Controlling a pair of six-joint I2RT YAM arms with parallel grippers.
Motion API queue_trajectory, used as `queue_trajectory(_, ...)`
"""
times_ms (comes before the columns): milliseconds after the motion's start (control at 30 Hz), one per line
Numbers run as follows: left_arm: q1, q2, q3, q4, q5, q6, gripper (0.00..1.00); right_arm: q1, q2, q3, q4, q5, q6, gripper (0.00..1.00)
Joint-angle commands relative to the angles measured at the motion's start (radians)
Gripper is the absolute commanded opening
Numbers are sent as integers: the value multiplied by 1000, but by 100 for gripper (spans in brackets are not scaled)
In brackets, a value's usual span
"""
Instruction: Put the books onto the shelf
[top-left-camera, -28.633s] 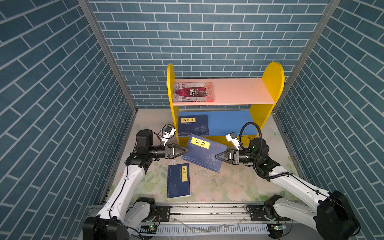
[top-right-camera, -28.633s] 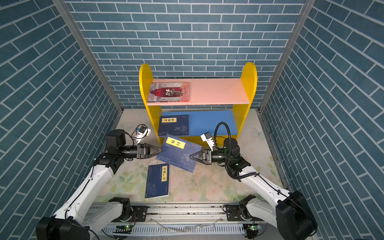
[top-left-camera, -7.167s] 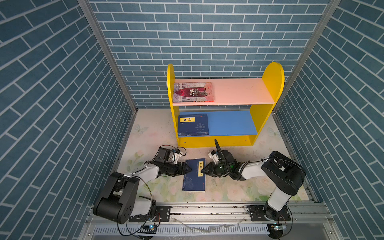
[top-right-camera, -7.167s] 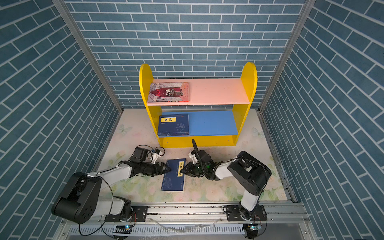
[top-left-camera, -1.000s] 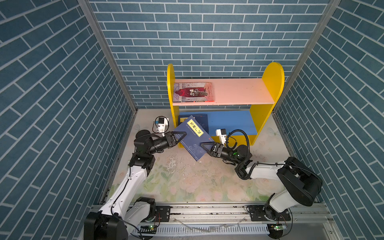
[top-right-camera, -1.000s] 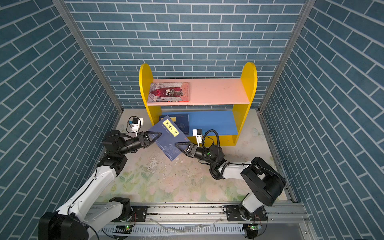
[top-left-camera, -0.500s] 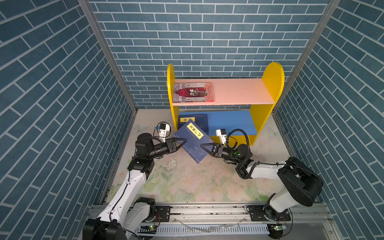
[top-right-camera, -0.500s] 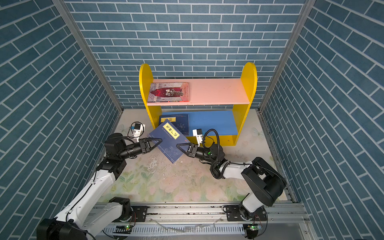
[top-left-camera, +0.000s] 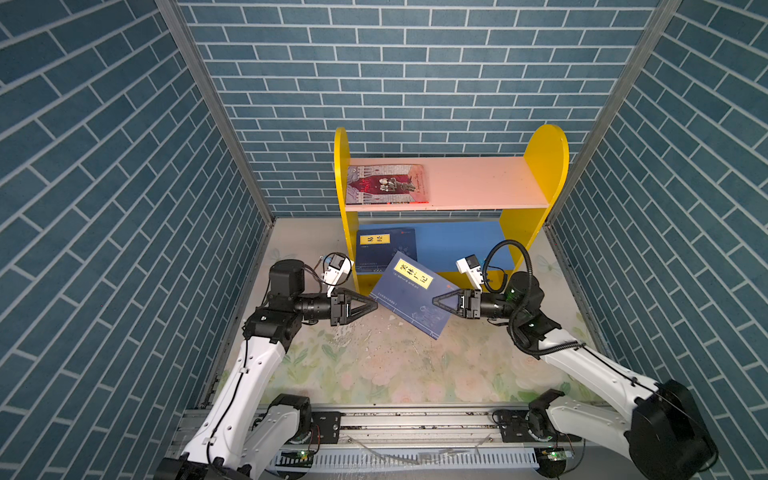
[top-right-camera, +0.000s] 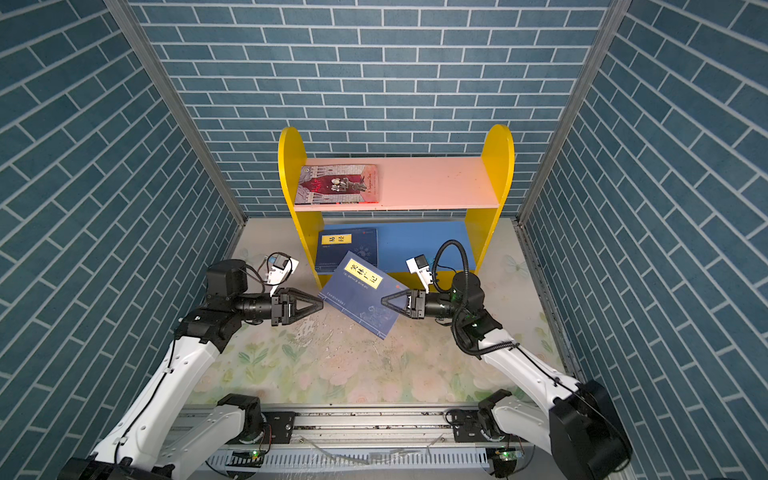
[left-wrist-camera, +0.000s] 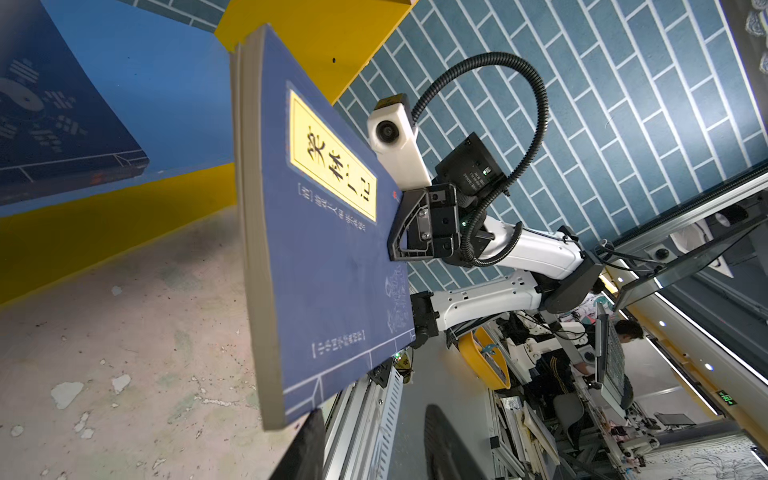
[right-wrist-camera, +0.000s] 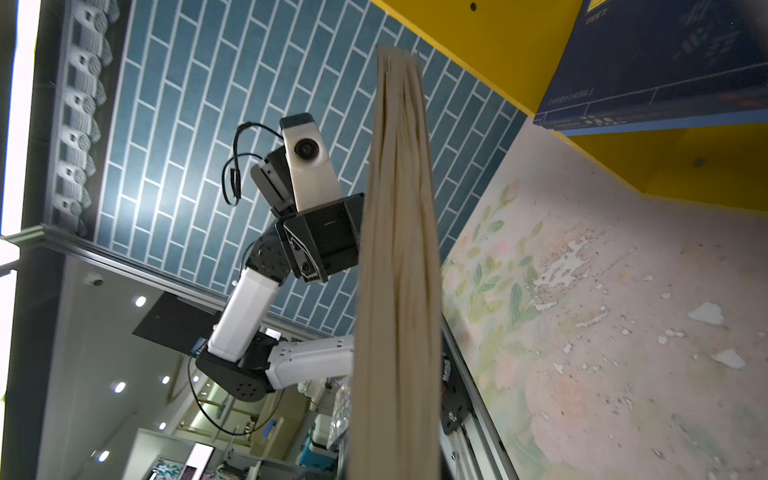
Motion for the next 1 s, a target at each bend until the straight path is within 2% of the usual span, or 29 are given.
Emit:
queue_trajectory(0,4,-9,-2,-23,13,29,42,-14,-91,72,-387,-78,-257,0)
queue_trajectory(200,-2,1,-26,50,83,-58,46,-17,-117,122,-542,-125,-337,0)
queue_trajectory(333,-23,7,-37,83,122,-98,61,-17,-113,163,-613,-140,-388,0)
queue_trajectory(433,-44,27,-41,74,121,-101,66,-17,-101,178,-608,-148,-381,0)
queue_trajectory(967,-137,155,9,89,108,-112,66,-13,-53,196,-563,-216,-356,0)
